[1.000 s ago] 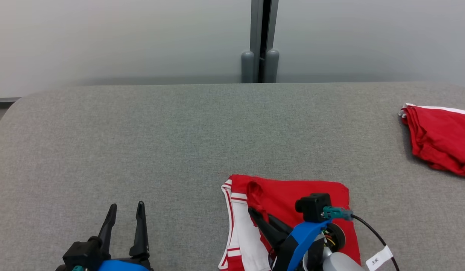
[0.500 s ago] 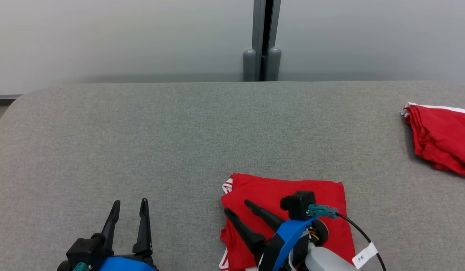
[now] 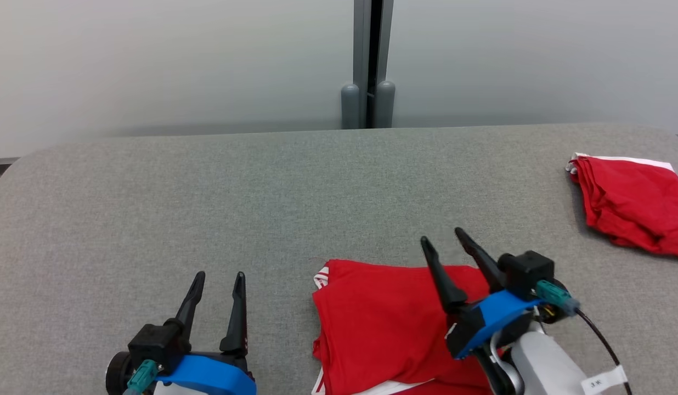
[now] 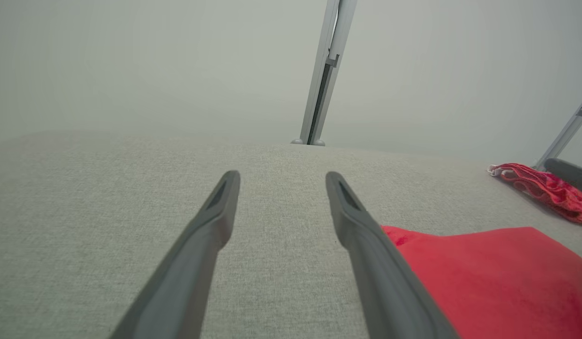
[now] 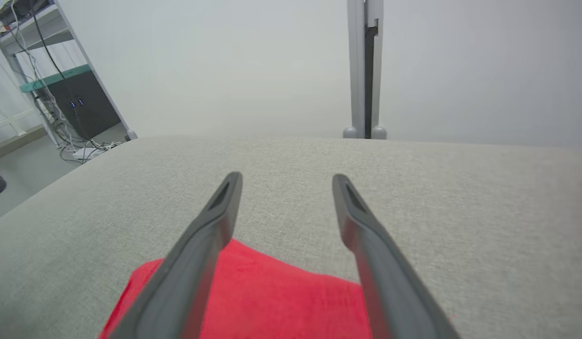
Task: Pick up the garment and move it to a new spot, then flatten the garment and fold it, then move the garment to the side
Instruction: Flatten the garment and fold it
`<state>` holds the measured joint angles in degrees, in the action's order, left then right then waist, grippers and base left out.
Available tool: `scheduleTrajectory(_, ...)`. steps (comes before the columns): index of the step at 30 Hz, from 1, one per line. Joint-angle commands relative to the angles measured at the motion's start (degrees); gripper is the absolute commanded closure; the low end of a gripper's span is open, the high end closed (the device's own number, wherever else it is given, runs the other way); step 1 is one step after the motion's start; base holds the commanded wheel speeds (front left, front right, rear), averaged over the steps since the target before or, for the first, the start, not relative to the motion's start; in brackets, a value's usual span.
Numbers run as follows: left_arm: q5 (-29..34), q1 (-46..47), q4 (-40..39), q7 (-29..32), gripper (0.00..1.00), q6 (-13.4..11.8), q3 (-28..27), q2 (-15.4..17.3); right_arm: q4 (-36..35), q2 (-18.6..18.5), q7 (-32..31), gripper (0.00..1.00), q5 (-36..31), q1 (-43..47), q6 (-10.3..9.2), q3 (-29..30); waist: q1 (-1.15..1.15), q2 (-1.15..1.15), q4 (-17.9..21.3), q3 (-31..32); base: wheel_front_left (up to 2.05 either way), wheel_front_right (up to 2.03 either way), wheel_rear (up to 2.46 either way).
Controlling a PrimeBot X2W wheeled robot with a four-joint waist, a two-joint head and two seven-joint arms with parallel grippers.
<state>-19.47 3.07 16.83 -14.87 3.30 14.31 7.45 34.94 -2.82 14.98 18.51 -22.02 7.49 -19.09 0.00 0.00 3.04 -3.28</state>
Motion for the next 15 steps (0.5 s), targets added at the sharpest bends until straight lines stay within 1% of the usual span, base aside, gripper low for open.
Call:
scheduleTrajectory(1,0.35,0.80,0.31,-0.02,0.00,-0.10,0.33,-0.11,-1.22,-0.15,0.22,0.00,-1.55,1.74,0.00,1.51,0.00,0.00,0.29,0.40,0.00,0.00,0.00)
scheduleTrajectory(4,0.19,0.91,1.26,-0.08,0.00,-0.55,0.65,-0.75,-5.59,-0.14,0.24,0.00,-6.30,5.98,0.00,7.16,0.00,0.00,0.65,1.35,0.00,0.00,0.00)
scheduleTrajectory(7,-0.17,0.33,2.24,-0.12,0.00,-0.91,0.83,-1.28,-9.01,-0.12,0.22,0.00,-8.52,10.12,0.01,11.08,0.00,0.00,0.86,2.28,0.00,0.00,0.00)
scheduleTrajectory(10,-0.84,-0.52,3.01,-0.18,0.00,-1.22,0.84,-1.66,-11.23,-0.12,0.23,0.00,-10.51,13.78,0.00,13.96,0.00,0.00,0.97,3.25,0.00,0.00,0.00)
scheduleTrajectory(15,-2.15,-1.77,3.40,-0.25,0.00,-1.24,0.10,-1.93,-13.96,-0.11,0.23,0.00,-11.21,17.72,0.00,16.95,0.00,0.00,1.02,4.03,0.00,0.00,0.00)
